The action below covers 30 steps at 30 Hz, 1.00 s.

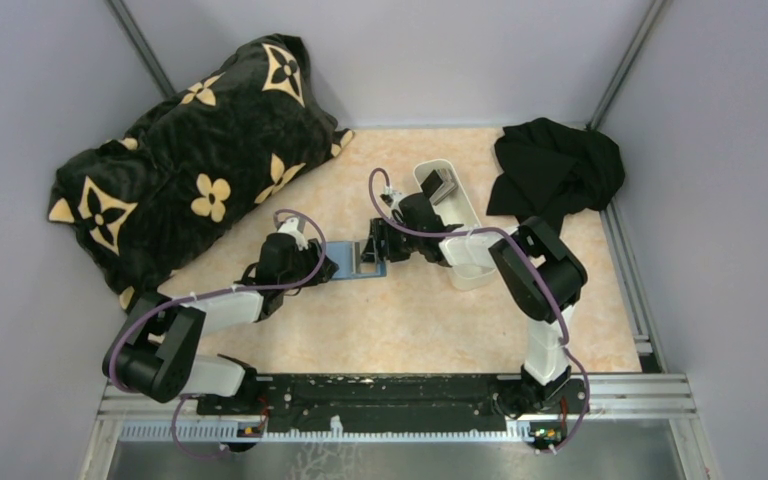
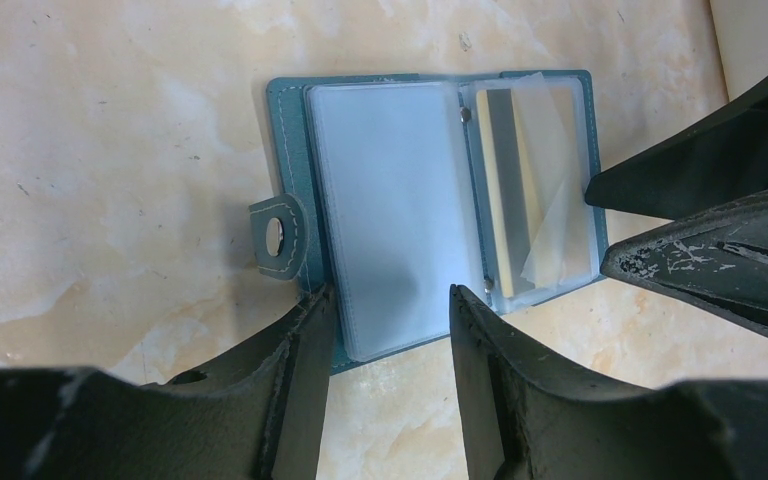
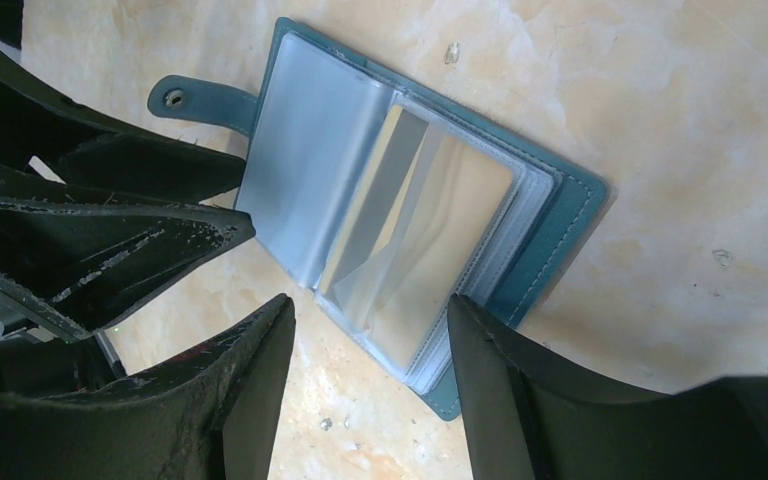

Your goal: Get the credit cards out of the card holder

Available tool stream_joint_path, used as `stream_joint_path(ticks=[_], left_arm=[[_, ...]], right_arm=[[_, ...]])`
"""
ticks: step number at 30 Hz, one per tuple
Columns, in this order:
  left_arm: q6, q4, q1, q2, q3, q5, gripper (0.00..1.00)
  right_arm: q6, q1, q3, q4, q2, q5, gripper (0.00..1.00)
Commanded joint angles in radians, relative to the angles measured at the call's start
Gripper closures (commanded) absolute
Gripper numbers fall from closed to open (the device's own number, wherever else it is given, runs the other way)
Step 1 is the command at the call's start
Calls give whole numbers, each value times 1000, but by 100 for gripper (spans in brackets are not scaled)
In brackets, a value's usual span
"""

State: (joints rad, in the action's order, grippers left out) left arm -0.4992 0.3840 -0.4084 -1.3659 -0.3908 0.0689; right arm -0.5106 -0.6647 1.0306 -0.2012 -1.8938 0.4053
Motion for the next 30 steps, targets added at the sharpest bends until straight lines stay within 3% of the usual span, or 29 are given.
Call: stream_joint_path(ticks=[1,13,30], left_arm=[[6,0,2,7,17,17,48],[7,6,3,4,21,21,48],[6,5,2,17,26,14,48]], right_arm=[[-12,-11,36,-59,-20,31,42],[-46,-13,46,-104,-48,78,42],[-1,11,24,-44,6,28,42]])
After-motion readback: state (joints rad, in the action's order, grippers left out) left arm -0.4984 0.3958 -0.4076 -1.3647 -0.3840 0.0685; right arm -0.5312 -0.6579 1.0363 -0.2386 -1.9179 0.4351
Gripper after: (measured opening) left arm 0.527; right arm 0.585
